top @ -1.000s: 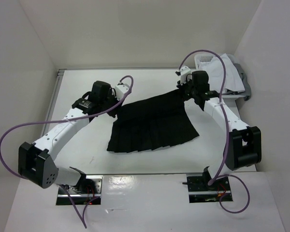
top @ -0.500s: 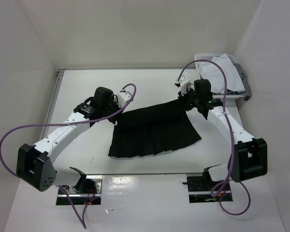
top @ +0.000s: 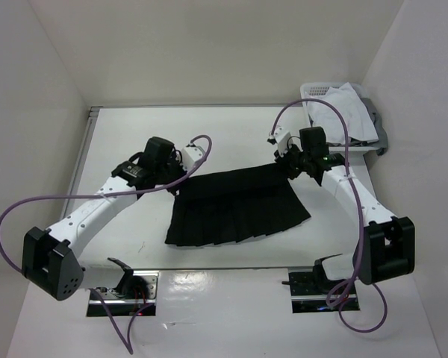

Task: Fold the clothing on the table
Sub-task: Fold the skirt

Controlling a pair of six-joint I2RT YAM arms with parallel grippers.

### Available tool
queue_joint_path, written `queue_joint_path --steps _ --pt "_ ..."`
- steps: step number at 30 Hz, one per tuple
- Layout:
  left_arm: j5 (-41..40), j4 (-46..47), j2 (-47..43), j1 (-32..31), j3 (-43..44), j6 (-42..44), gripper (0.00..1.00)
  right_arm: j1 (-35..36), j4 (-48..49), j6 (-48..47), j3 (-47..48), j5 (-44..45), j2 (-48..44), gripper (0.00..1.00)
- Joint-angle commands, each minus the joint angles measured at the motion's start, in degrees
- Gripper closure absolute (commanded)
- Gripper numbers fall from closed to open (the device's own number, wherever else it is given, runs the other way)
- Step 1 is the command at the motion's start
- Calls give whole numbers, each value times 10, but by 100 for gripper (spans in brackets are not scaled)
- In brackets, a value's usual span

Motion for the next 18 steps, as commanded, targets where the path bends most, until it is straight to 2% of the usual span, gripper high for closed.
queue_joint_path --steps 1,3,6,9,11,14,18 --pt "-4 -22 -22 -6 -9 23 94 -1 -42 -30 0 -6 -36 100" --pt "10 -29 -27 -6 -9 29 87 -1 -48 -43 -5 -6 -41 100" --pt "17 -34 -41 -6 -15 40 68 -1 -61 -49 -5 0 -47 95" --pt "17 -39 -56 -6 -15 45 59 -1 -74 -49 -5 6 -53 92" --pt "17 -40 -63 -6 -15 45 47 -1 -79 -56 -5 6 -53 92" --pt "17 -45 -74 -6 -15 45 43 4 -101 -62 -5 -1 -58 91" --pt "17 -45 -84 -6 -20 45 43 4 -131 -77 -5 -12 -63 91"
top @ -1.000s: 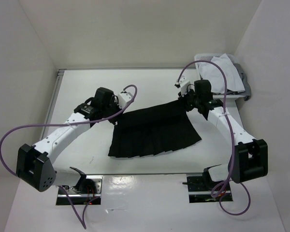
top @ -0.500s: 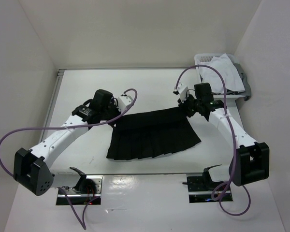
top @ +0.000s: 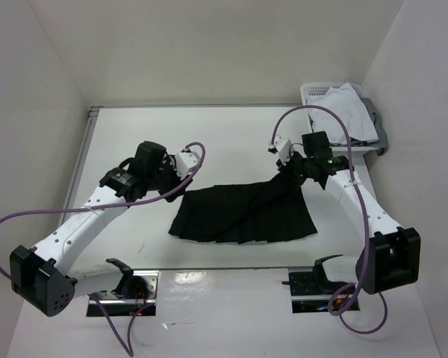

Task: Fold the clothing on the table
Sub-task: Fold the skirt

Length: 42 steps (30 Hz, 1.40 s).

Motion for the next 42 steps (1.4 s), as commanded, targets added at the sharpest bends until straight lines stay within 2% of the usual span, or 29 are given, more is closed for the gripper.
queue_joint_path --steps 1,15,21,22,23,25,27,29,30,34,36,37,41,42 --pt "6 -3 -18 0 -6 13 43 4 -43 -24 -3 -9 -24 91" --pt "-17 8 -34 0 -11 -3 42 14 -219 -99 27 -21 -64 93" --pt "-17 8 -29 0 -6 -3 42 44 -320 -127 56 -32 -58 94" --pt "-17 8 -23 0 -6 -3 42 56 -332 -133 56 -39 -48 90" --pt "-17 8 -23 0 -6 -3 42 61 -347 -138 62 -52 -41 78" --pt "-17 8 -23 0 -6 -3 42 73 -389 -151 68 -68 -16 70" --pt "-23 8 -23 0 -6 -8 42 97 -390 -139 76 -76 -10 54" --pt "-23 13 -23 0 -6 -9 42 132 -390 -133 70 -71 -10 49" --pt "-28 13 -23 0 -6 -9 42 139 -390 -133 70 -71 -5 37" --pt "-35 18 -29 0 -11 -19 37 144 -390 -125 95 -77 8 30" --pt "-40 34 -37 0 -18 -27 34 144 -340 -96 105 -62 15 19" --pt "-40 34 -37 0 -18 -36 32 144 -315 -60 105 -54 20 16" --pt "-40 40 -29 0 -18 -59 14 150 -194 16 99 -26 63 12" --pt "-49 40 -21 0 -18 -70 5 150 -172 37 94 -18 71 10"
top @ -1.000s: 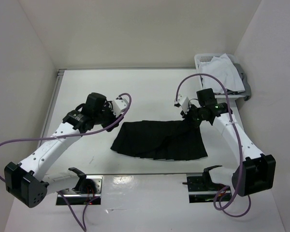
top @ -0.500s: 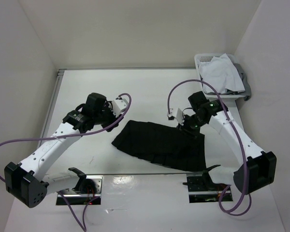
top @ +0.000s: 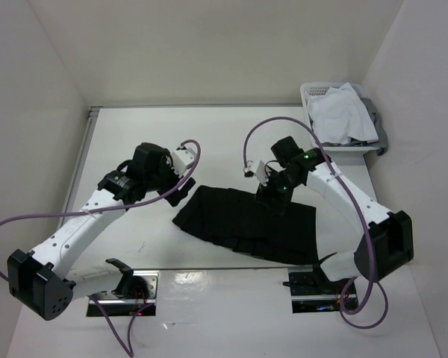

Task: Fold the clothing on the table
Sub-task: Fold the skirt

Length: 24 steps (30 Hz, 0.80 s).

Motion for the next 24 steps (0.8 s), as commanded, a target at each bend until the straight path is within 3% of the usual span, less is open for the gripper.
queue_joint_path --steps 1,4,9,15,24 --pt "-27 21 13 0 -2 -40 0 14 127 100 14 56 34 9" --pt "-67 3 49 0 19 -77 0 21 179 158 14 99 65 8" --pt "-95 -12 108 0 58 -105 0 52 180 205 46 120 119 5" --pt "-54 -14 174 0 71 -110 0 81 180 241 47 167 137 4" --pt "-72 -25 156 6 83 -131 0 91 133 300 42 190 164 4"
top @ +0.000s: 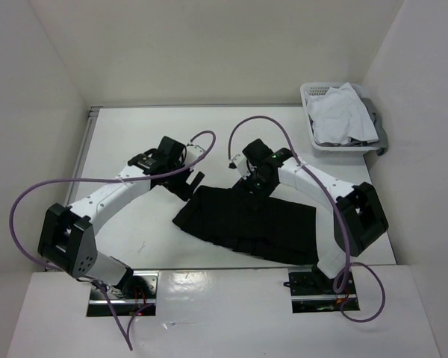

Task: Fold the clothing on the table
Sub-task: Fold the skirt

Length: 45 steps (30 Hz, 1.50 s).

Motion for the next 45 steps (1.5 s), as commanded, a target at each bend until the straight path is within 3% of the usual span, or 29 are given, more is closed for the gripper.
queue_joint_path --steps 1,9,14,24,34,45 --pt "-8 -7 -40 26 30 -29 0 7 -36 45 16 10 29 4" --pt "6 21 -229 135 -17 -60 0 7 -67 63 35 -66 61 1" --pt "-5 53 -326 170 -57 -60 0 7 -67 63 35 -61 105 1" --pt "-55 59 -331 185 -63 -78 0 2 -54 95 67 -35 252 1" --pt "-50 64 -337 185 -69 -78 0 2 -25 113 206 80 338 1" --pt "-50 64 -342 185 -69 -78 0 65 35 29 281 186 377 1"
